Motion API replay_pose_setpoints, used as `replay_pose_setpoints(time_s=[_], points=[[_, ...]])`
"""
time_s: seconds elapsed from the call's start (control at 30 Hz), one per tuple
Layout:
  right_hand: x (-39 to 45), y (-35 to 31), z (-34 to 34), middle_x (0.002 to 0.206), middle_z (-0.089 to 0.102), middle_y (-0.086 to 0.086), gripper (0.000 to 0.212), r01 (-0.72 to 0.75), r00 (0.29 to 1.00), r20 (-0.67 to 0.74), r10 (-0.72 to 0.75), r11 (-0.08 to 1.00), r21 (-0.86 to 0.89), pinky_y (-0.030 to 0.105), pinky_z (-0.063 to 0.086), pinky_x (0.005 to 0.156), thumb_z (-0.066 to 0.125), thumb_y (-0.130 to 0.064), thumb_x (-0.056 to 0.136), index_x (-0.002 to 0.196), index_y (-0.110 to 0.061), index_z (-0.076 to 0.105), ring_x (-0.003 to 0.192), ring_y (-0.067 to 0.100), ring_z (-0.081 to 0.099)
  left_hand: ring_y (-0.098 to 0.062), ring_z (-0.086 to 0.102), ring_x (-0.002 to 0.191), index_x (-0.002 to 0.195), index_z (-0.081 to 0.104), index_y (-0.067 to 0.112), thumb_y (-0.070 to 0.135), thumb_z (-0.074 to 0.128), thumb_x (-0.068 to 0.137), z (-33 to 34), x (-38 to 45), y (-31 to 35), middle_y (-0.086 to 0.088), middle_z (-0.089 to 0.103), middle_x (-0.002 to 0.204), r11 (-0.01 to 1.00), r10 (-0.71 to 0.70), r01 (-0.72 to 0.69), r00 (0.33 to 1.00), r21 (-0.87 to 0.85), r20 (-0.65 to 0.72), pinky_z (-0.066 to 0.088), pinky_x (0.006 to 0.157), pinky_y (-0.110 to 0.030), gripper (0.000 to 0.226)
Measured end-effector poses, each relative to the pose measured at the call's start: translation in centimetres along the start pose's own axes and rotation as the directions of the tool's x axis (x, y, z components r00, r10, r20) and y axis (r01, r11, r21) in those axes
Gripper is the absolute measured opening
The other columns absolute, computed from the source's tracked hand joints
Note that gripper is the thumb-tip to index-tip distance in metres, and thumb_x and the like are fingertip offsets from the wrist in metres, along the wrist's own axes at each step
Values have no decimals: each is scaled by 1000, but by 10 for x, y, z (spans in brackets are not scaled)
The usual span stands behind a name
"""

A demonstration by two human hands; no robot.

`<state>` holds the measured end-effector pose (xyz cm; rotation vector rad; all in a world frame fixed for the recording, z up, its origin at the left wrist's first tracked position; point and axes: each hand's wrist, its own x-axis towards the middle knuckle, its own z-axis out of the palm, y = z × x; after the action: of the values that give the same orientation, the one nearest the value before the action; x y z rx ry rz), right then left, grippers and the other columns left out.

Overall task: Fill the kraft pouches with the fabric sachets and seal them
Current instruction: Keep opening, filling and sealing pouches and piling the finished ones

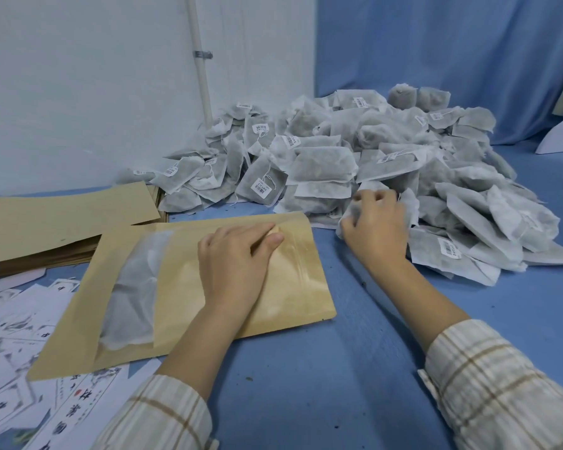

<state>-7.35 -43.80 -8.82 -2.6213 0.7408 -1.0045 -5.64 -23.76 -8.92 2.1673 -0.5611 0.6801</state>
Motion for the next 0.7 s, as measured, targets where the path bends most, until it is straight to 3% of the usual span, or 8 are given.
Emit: replay_pose_setpoints(time_s=[0.07, 0.17, 0.3, 0.4, 0.5, 0.57, 0.63, 0.7], points=[[4, 8, 4, 132, 39, 22, 64, -47, 988, 137, 68, 987, -154, 42, 38, 91, 58, -36, 83, 137, -12, 33, 115, 37, 42, -20, 60, 96, 102, 74, 29, 37, 63, 87, -2, 1, 1, 5, 73, 93, 999, -16, 15, 999, -38, -38, 36, 95, -39, 20], [5, 12, 13, 141, 32, 22, 76, -89, 956, 273, 106, 993, -74, 40, 42, 82, 60, -33, 85, 143, -14, 15, 117, 37, 46, -22, 62, 88, 98, 75, 27, 34, 65, 86, -3, 2, 3, 4, 73, 86, 998, -16, 13, 998, -67, -54, 40, 90, -44, 17], [9, 13, 4, 120, 55, 10, 62, -141, 981, 171, 93, 944, 297, 32, 41, 79, 70, -27, 76, 127, -11, 38, 107, 28, 54, -21, 60, 92, 100, 75, 29, 37, 64, 86, -4, 4, 2, 5, 73, 89, 996, -50, 45, 997, -83, -66, 34, 92, -36, 19], [14, 11, -19, 102, 60, -2, 46, -183, 954, 298, 24, 835, 519, 26, 46, 75, 77, -27, 67, 107, -21, 55, 88, 14, 57, -20, 59, 97, 101, 74, 29, 37, 64, 86, -5, 5, 1, 5, 73, 95, 994, -67, 60, 995, -91, -79, 29, 91, -31, 20], [16, 11, -46, 87, 64, -6, 26, -90, 826, 493, -273, 800, 594, 17, 42, 68, 79, -25, 65, 89, -31, 70, 77, 4, 54, -21, 60, 97, 100, 75, 28, 36, 65, 86, -7, 5, 3, 4, 73, 96, 992, -71, 62, 994, -107, -83, 34, 94, -36, 19], [15, 10, -54, 95, 68, -5, 27, -73, 707, 569, -419, 758, 649, 12, 46, 72, 79, -20, 66, 90, -30, 73, 82, 5, 58, -22, 62, 95, 98, 75, 27, 35, 66, 85, -9, 5, 4, 4, 74, 94, 990, -74, 63, 994, -126, -86, 38, 95, -44, 18], [10, 5, -53, 93, 70, -14, 29, -33, 636, 593, -494, 750, 660, 13, 48, 80, 80, -14, 66, 91, -27, 73, 85, 8, 61, -23, 63, 94, 96, 76, 25, 34, 67, 85, -10, 6, 5, 3, 74, 92, 988, -77, 63, 993, -144, -93, 40, 93, -48, 17], [6, 2, -46, 84, 69, -19, 31, -31, 613, 593, -521, 735, 677, 11, 48, 79, 81, -10, 65, 89, -28, 73, 84, 6, 61, -23, 64, 93, 95, 76, 24, 32, 68, 84, -11, 6, 6, 3, 74, 92, 984, -86, 68, 991, -163, -104, 41, 92, -48, 16]])
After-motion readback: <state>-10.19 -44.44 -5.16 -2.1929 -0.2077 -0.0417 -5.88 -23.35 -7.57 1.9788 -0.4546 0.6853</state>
